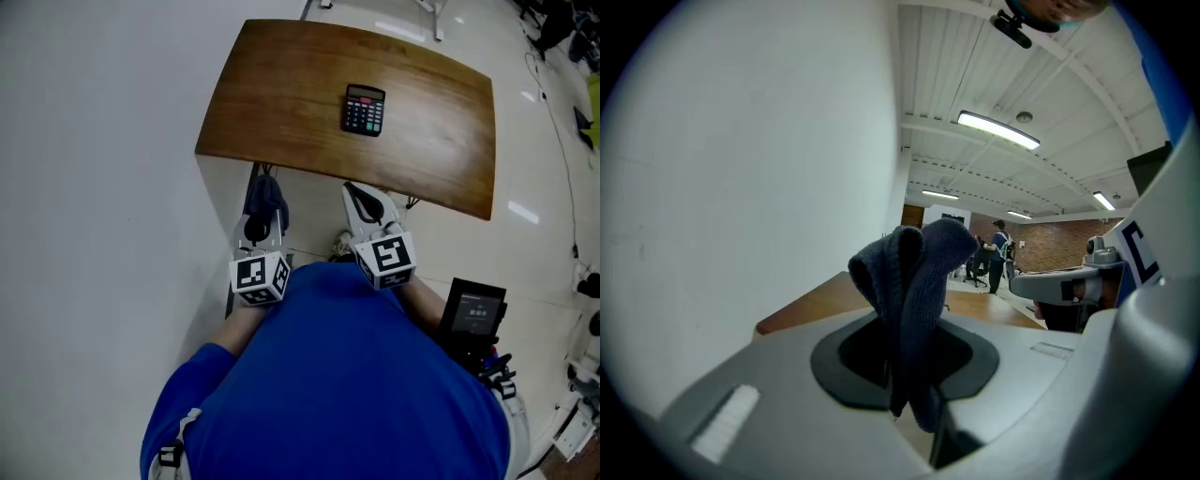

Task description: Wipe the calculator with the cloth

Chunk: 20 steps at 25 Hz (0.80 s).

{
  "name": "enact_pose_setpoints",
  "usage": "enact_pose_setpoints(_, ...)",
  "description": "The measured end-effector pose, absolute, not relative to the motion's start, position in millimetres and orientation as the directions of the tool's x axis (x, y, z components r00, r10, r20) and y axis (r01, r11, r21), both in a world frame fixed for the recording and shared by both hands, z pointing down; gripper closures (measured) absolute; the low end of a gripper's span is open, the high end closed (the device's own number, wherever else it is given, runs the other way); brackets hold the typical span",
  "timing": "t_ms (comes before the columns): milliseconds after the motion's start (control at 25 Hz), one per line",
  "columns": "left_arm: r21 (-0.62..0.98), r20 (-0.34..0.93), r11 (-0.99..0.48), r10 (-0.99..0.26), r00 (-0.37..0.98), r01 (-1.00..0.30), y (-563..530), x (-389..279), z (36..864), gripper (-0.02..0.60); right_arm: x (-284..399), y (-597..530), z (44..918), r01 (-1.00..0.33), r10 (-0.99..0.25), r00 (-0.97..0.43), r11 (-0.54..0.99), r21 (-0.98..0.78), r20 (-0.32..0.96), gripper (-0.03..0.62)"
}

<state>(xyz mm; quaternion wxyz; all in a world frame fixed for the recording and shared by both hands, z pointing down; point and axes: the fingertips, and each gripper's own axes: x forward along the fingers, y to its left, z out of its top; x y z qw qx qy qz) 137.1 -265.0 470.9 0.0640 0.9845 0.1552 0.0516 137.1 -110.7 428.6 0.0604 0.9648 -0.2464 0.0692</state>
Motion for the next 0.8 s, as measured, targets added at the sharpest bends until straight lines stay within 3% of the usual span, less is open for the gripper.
enact_pose_setpoints(160,0.089,0.095,-0.925,0.378,0.921,0.37,-199,179,459,0.515,171,-46,425,-0.425,-0.412,0.9,-0.902,0.078,0.142,0.591)
enact_pose_setpoints(800,-0.083,0.059,-0.85,0.518,0.854,0.521,-149,219,439,0.516,180,-13,432,-0.338,-0.327,0.935,-0.939,0.062,0.137,0.591)
